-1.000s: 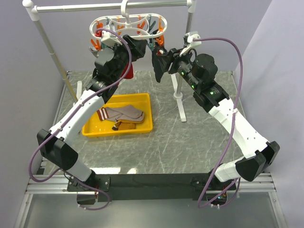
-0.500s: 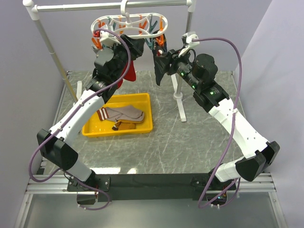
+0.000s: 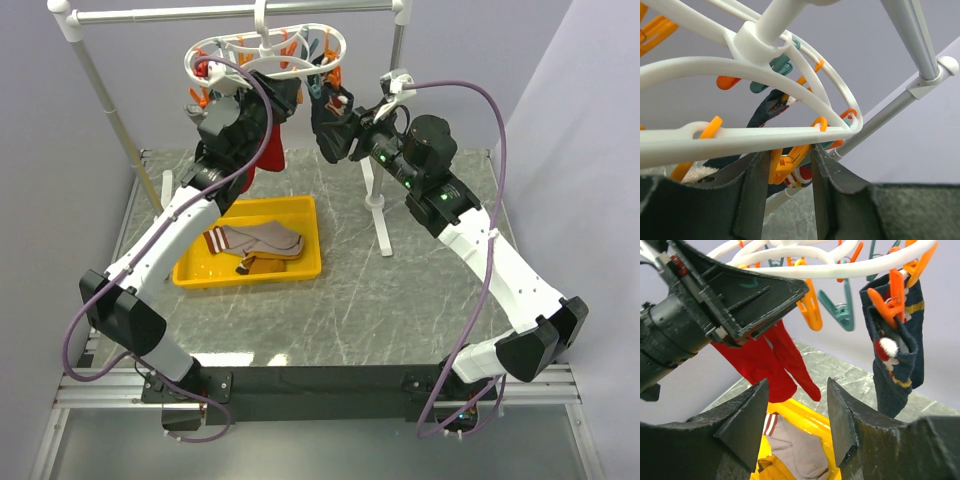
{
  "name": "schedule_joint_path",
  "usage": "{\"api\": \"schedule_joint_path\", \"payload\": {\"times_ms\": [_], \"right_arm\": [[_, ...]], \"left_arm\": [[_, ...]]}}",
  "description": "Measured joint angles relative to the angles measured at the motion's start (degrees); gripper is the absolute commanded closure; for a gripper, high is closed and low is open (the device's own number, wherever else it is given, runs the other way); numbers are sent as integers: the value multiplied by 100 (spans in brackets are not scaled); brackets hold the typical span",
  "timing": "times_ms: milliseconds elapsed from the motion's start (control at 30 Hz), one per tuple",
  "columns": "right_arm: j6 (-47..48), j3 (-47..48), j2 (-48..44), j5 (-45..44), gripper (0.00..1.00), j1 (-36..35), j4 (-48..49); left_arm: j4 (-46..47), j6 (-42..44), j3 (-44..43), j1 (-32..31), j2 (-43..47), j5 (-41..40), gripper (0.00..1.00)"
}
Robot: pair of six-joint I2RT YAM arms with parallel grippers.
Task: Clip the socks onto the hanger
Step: Open the clamp at the hanger, then pick up the sock from the bin.
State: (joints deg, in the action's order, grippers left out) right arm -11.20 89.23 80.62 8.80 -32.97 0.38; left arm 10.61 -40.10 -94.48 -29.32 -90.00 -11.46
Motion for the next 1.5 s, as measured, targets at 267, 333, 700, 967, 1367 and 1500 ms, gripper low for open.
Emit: {"api": "schedule_joint_path", "payload": {"times_ms": [267, 333, 700, 967, 1367, 1500], "right_arm": [[-136, -68, 330, 529, 41, 0, 461], [-210, -68, 492, 662, 41, 0, 538], [-575, 197, 1029, 855, 38, -2, 872], [-684, 214, 1032, 844, 38, -7, 1255], [-575, 188, 1062, 841, 36, -7, 1198], [-413, -114, 918, 848, 35, -7, 1108]], "left_arm": [[-315, -332, -136, 160, -28, 72, 63], [-376, -415, -146, 177, -28, 83, 63], [-813, -787, -348, 210, -17, 101, 63], [-984, -1071, -378, 297, 9, 175, 64], [-1005, -1211, -380, 402, 26, 378, 69], [-981, -1130, -365, 402, 79, 417, 71]]}}
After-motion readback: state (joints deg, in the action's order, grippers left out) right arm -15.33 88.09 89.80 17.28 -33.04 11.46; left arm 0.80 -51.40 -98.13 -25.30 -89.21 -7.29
